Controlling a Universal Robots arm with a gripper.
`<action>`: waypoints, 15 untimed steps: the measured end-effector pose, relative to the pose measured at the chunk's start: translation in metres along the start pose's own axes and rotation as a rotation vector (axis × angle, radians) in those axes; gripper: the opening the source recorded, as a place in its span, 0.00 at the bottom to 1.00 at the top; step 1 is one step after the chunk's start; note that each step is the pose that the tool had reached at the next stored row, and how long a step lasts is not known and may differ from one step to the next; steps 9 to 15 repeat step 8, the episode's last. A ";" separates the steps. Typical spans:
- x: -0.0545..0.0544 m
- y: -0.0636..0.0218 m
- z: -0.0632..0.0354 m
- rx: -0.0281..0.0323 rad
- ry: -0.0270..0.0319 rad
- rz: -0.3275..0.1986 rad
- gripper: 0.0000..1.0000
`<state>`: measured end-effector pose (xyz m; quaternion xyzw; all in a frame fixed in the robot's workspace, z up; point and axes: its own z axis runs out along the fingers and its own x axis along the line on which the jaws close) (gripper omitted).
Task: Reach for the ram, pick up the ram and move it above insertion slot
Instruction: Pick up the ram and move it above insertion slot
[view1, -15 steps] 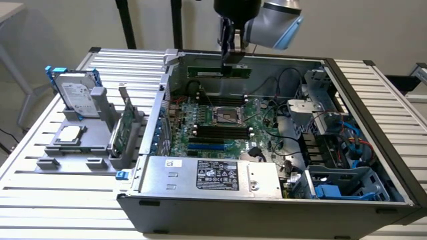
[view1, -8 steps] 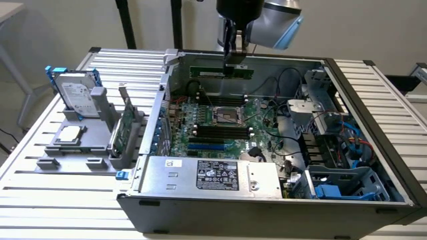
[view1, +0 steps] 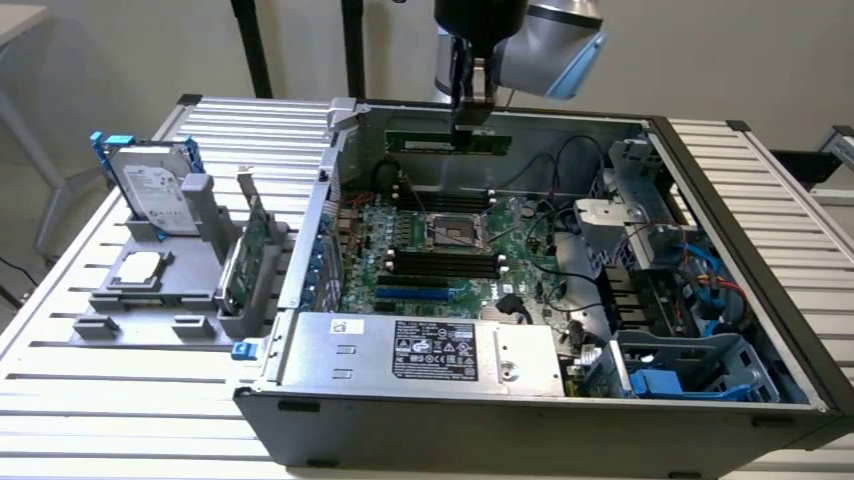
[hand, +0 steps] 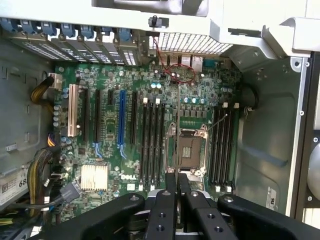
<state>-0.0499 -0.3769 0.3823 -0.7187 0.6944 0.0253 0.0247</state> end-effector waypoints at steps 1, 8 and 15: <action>-0.001 0.0000 0.0004 0.0056 0.0003 0.001 0.13; -0.001 0.0000 0.0009 0.0100 0.0003 0.003 0.13; -0.001 0.0000 0.0009 0.0100 0.0003 0.003 0.13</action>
